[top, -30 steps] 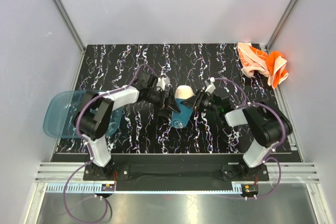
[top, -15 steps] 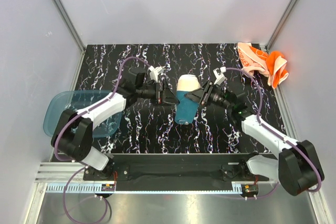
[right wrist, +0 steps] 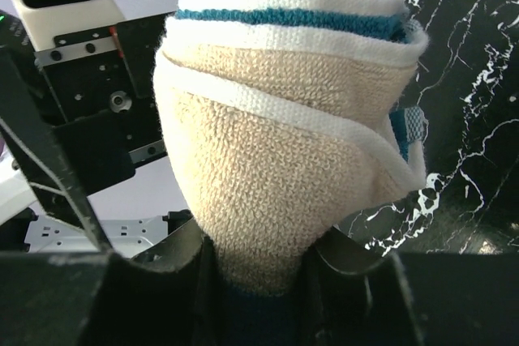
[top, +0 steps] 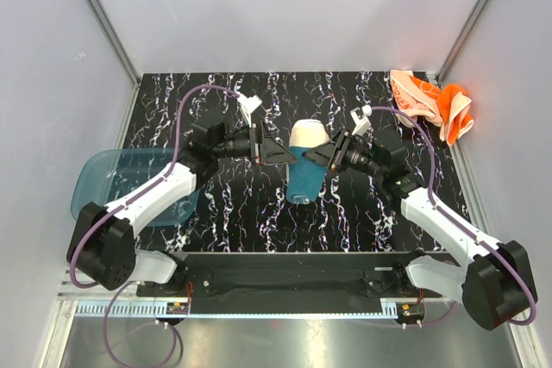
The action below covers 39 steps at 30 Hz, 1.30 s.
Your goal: Roll the towels
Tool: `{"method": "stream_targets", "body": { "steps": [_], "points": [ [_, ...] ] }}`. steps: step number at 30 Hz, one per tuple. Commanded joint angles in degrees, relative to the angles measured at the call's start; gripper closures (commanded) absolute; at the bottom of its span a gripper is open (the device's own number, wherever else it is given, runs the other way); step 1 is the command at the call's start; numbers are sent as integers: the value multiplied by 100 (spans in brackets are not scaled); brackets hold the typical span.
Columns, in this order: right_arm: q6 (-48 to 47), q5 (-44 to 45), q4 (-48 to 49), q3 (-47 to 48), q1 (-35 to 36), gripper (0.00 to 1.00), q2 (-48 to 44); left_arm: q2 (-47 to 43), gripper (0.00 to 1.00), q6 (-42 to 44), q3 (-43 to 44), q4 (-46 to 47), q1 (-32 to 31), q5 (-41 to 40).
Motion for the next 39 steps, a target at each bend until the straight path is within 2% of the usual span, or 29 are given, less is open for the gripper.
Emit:
{"method": "stream_targets", "body": {
  "steps": [1,9,12,22,26,27,30,31,33,36,37,38,39],
  "points": [
    [-109,62,80,314,54,76,-31,-123,1,-349,-163,791,-32,263],
    [382,-149,624,446,89,75,-84,79,1,-77,-303,536,-75,-17],
    [960,-351,1177,376,107,75,-102,176,1,-15,-330,536,-128,-175],
    [2965,-1046,4382,-90,107,73,433,343,1,82,-224,422,-146,-571],
    [3362,-1055,5045,-169,107,73,672,413,2,-164,-294,877,-164,-423],
    [3301,-1055,5019,-169,116,73,681,405,4,-182,-294,896,-181,-413],
    [3091,-984,4756,-178,116,72,558,387,27,-130,-233,669,-216,-448],
    [3012,-967,4512,-169,116,72,514,387,45,19,-181,502,-216,-501],
    [2671,-940,4169,-117,116,72,296,352,60,239,3,-244,-216,-798],
    [1942,-809,2931,111,116,70,-134,299,76,547,118,-896,-216,-1125],
    [1782,-695,2327,208,116,69,-241,273,84,600,127,-984,-216,-1195],
    [1632,-651,2060,261,124,67,-329,264,100,626,127,-1089,-216,-1274],
    [1379,-607,1831,305,133,64,-478,238,100,644,127,-1116,-216,-1301]
  ]
}}
